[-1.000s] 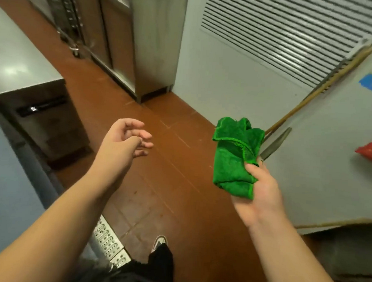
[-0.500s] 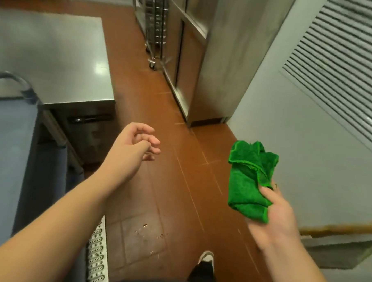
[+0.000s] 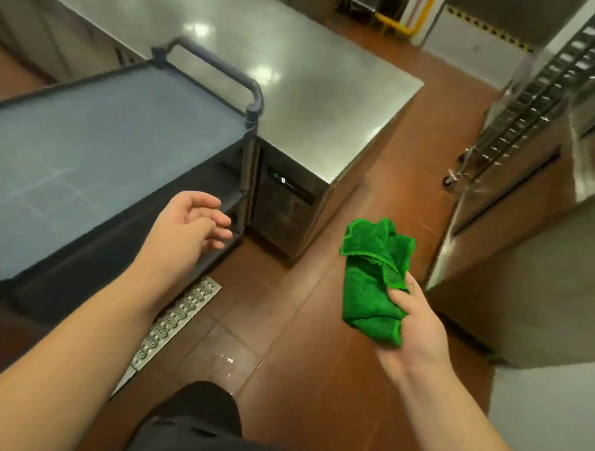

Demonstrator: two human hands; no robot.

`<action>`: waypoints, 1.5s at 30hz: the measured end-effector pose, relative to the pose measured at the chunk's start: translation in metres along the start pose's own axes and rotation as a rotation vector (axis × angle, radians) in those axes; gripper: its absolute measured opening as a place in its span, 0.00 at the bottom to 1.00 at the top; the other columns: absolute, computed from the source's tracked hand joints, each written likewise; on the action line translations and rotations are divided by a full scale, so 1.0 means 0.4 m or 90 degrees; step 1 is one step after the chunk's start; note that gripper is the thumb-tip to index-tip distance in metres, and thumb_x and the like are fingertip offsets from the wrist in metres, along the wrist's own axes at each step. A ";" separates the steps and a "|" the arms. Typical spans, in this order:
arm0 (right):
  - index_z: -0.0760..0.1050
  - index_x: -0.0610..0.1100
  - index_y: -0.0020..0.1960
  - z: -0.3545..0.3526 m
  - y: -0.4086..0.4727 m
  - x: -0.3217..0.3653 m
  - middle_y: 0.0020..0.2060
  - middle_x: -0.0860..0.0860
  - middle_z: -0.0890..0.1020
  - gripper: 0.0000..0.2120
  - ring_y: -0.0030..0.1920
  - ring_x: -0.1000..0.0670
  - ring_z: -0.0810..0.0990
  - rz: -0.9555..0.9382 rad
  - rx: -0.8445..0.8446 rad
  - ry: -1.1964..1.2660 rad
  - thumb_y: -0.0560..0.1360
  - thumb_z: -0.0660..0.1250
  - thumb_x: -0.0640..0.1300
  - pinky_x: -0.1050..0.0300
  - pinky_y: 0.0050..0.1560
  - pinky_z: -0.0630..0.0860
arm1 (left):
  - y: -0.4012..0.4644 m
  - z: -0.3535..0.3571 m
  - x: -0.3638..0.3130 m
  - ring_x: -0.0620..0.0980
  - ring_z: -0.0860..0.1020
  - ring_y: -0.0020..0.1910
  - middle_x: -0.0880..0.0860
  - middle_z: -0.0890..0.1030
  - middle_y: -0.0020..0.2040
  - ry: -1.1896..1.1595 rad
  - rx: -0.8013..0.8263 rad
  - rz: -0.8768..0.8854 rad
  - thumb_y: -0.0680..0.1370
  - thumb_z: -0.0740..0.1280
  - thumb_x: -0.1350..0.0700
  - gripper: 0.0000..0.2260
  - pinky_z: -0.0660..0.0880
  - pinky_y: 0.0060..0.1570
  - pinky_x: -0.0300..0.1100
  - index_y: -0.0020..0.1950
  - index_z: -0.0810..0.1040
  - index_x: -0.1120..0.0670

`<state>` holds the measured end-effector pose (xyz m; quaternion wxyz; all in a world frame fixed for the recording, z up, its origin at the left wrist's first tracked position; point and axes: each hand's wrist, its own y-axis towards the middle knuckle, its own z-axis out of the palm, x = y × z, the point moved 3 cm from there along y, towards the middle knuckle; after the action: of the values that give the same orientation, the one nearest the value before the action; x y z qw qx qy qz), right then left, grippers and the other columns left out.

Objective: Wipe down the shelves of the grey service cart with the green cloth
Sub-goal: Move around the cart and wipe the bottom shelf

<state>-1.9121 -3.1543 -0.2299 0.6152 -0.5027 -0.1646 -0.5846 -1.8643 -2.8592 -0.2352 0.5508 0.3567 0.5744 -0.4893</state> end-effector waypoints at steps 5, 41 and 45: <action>0.72 0.44 0.70 0.103 0.151 -0.066 0.60 0.45 0.82 0.24 0.50 0.46 0.85 0.105 0.090 -0.048 0.78 0.53 0.31 0.52 0.44 0.83 | -0.029 -0.136 0.064 0.51 0.80 0.38 0.54 0.81 0.41 -0.027 -0.195 -0.019 0.74 0.56 0.73 0.16 0.76 0.40 0.45 0.53 0.74 0.56; 0.76 0.46 0.65 0.211 1.194 -0.796 0.54 0.43 0.83 0.22 0.52 0.42 0.82 0.390 0.280 -0.516 0.78 0.54 0.31 0.48 0.48 0.77 | 0.465 -0.130 0.873 0.47 0.80 0.36 0.55 0.80 0.43 -0.095 -0.634 -0.141 0.77 0.55 0.71 0.13 0.77 0.40 0.45 0.55 0.73 0.59; 0.78 0.44 0.61 0.106 1.355 -1.118 0.50 0.41 0.85 0.18 0.50 0.40 0.82 0.389 0.287 -0.522 0.78 0.55 0.32 0.48 0.50 0.77 | 0.522 -0.193 1.211 0.47 0.81 0.36 0.55 0.82 0.41 -0.085 -0.615 -0.131 0.78 0.57 0.70 0.12 0.78 0.40 0.45 0.52 0.75 0.56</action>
<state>-1.5337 -2.9748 -0.7955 0.7346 -0.5699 -0.3579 -0.0865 -1.7551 -2.7923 -0.7528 0.6375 -0.0299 0.7311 -0.2413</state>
